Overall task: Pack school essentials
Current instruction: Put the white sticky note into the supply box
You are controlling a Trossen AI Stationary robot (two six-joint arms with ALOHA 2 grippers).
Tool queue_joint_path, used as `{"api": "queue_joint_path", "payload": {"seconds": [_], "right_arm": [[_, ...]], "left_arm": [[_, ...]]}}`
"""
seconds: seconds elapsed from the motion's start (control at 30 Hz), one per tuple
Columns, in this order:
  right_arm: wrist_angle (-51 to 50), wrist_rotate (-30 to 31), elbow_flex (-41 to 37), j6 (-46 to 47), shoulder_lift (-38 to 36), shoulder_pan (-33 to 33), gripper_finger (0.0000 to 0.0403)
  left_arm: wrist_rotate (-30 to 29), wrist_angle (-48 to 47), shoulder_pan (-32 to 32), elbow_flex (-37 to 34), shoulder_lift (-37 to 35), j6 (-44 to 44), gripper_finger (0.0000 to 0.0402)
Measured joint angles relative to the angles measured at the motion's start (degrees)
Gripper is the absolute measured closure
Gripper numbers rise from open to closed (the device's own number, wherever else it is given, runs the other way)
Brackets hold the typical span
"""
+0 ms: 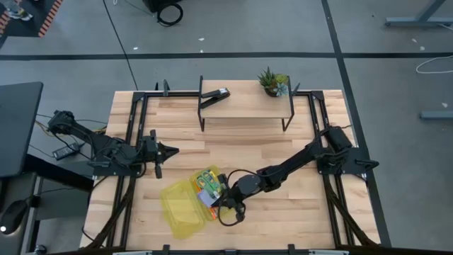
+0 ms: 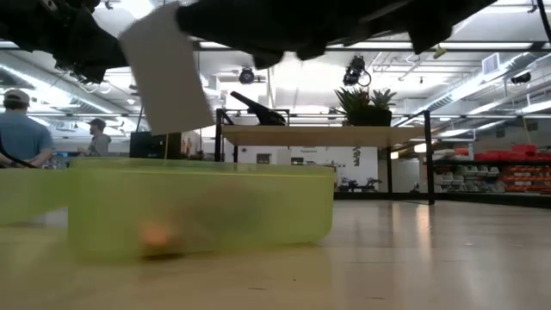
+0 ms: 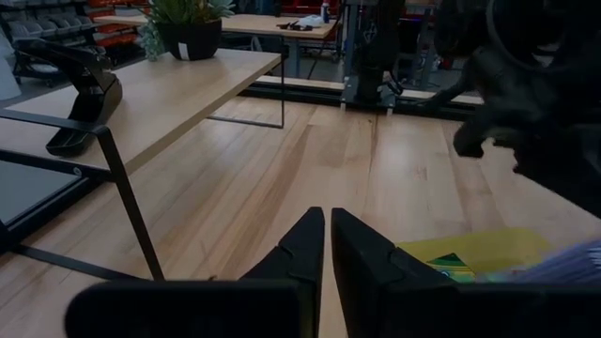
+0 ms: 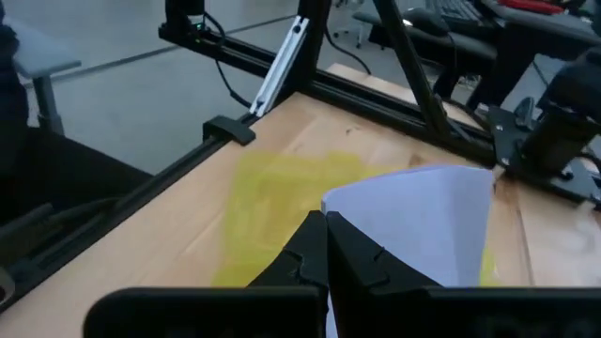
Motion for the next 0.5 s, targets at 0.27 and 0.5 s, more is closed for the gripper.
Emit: {"api": "queue_joint_path", "payload": {"seconds": [0.27,0.5], "right_arm": [[-0.98,-2.83,7.1,-3.09,7.22,-0.77,0.0397],[-3.65,-3.96,8.49,-4.27,6.96,-2.47,0.0397]], "left_arm": [[0.01,0.0,0.0,0.0,0.0,0.02,0.0364],[0.02,-0.01,0.01,0.0,0.01,-0.03,0.0364]]}}
